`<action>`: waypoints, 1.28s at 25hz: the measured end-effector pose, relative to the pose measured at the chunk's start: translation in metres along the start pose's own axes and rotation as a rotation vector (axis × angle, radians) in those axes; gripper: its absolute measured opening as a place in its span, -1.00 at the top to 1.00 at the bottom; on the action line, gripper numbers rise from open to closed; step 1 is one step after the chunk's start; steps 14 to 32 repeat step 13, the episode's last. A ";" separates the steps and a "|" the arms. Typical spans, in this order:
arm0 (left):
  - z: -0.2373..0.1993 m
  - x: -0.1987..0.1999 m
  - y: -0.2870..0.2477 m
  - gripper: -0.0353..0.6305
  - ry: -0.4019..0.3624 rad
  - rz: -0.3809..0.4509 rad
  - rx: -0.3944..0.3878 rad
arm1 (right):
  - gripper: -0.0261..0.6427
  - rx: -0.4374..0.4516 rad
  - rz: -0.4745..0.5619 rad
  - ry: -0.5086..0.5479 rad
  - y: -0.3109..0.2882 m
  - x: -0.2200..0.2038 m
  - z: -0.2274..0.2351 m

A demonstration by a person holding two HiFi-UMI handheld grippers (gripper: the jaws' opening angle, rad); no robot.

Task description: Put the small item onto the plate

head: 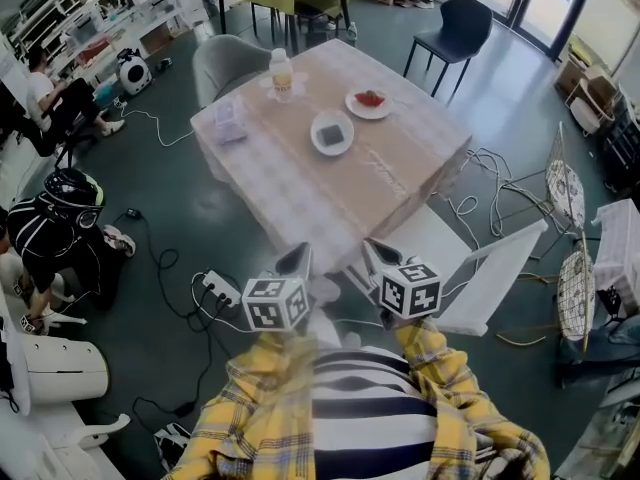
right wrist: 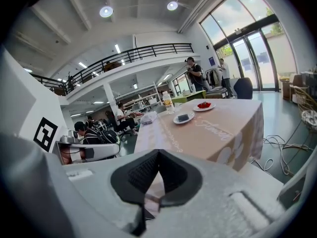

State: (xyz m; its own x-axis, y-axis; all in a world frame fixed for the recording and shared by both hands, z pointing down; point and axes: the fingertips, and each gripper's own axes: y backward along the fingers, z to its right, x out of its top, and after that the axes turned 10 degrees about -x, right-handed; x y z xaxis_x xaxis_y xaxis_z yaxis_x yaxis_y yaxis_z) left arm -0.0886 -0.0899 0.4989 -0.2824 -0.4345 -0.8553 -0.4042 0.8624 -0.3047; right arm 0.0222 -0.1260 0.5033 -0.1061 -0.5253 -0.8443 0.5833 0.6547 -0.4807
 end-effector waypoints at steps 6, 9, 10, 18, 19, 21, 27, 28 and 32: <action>-0.001 0.000 -0.001 0.89 0.007 0.004 -0.004 | 0.93 -0.001 0.004 0.005 0.002 0.000 -0.001; 0.003 0.001 -0.006 0.89 0.010 0.007 -0.017 | 0.93 -0.009 0.004 0.009 0.004 0.002 0.003; 0.004 0.002 -0.009 0.89 0.010 0.008 -0.022 | 0.93 -0.012 0.006 0.009 0.004 0.003 0.005; 0.006 0.003 -0.016 0.89 0.005 0.007 -0.031 | 0.93 -0.020 0.012 0.006 0.003 0.005 0.010; 0.006 0.003 -0.016 0.89 0.005 0.007 -0.031 | 0.93 -0.020 0.012 0.006 0.003 0.005 0.010; 0.006 0.003 -0.016 0.89 0.005 0.007 -0.031 | 0.93 -0.020 0.012 0.006 0.003 0.005 0.010; 0.006 0.003 -0.016 0.89 0.005 0.007 -0.031 | 0.93 -0.020 0.012 0.006 0.003 0.005 0.010; 0.006 0.003 -0.016 0.89 0.005 0.007 -0.031 | 0.93 -0.020 0.012 0.006 0.003 0.005 0.010; 0.006 0.003 -0.016 0.89 0.005 0.007 -0.031 | 0.93 -0.020 0.012 0.006 0.003 0.005 0.010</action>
